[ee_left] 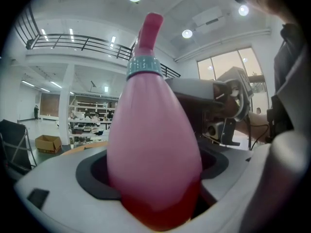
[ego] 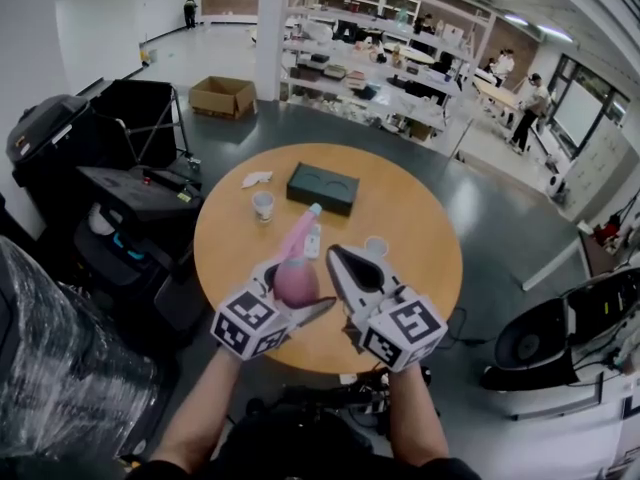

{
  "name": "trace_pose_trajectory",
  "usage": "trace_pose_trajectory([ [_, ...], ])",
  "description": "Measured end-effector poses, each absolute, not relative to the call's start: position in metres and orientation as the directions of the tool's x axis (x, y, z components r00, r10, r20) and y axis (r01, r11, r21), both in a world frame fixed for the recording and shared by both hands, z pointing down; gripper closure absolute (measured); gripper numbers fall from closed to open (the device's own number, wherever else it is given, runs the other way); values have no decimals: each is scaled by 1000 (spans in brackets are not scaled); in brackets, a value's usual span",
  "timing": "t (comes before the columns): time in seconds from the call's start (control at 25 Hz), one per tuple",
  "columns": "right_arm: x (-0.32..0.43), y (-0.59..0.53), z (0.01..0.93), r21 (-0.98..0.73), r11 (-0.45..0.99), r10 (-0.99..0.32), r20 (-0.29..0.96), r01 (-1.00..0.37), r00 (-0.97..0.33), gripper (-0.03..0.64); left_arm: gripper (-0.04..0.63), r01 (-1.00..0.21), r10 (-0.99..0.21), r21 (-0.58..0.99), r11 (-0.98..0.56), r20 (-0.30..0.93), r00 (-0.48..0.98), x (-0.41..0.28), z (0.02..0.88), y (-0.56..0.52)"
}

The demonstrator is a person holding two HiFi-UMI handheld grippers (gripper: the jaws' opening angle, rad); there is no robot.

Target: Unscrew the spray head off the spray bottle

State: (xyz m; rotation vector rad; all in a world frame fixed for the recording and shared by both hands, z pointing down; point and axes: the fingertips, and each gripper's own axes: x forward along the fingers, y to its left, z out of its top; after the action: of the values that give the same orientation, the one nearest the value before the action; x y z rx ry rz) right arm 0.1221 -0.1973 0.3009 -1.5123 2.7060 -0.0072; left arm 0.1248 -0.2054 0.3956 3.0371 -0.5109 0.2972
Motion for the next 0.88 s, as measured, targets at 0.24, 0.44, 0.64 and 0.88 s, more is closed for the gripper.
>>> trace_pose_trajectory([
  [0.24,93,-190,306,-100,654,-753,9,-750,-658,468,158,-392,-390,-46,-919,252,886,120,408,-212],
  [0.44,79,-191,310,-120,680,-726,28,-723,-687,465,158,-436,-447,-102,-894,279,850,118,409,-215],
  [0.64,75,-196,311,-110,674,-733,29,-731,-680,465,158,-463,-491,-164,-871,306,816,111,410,-220],
  [0.88,76,-194,310,-121,712,-696,13,-692,-718,474,160,-422,-467,-205,-883,310,828,109,409,-217],
])
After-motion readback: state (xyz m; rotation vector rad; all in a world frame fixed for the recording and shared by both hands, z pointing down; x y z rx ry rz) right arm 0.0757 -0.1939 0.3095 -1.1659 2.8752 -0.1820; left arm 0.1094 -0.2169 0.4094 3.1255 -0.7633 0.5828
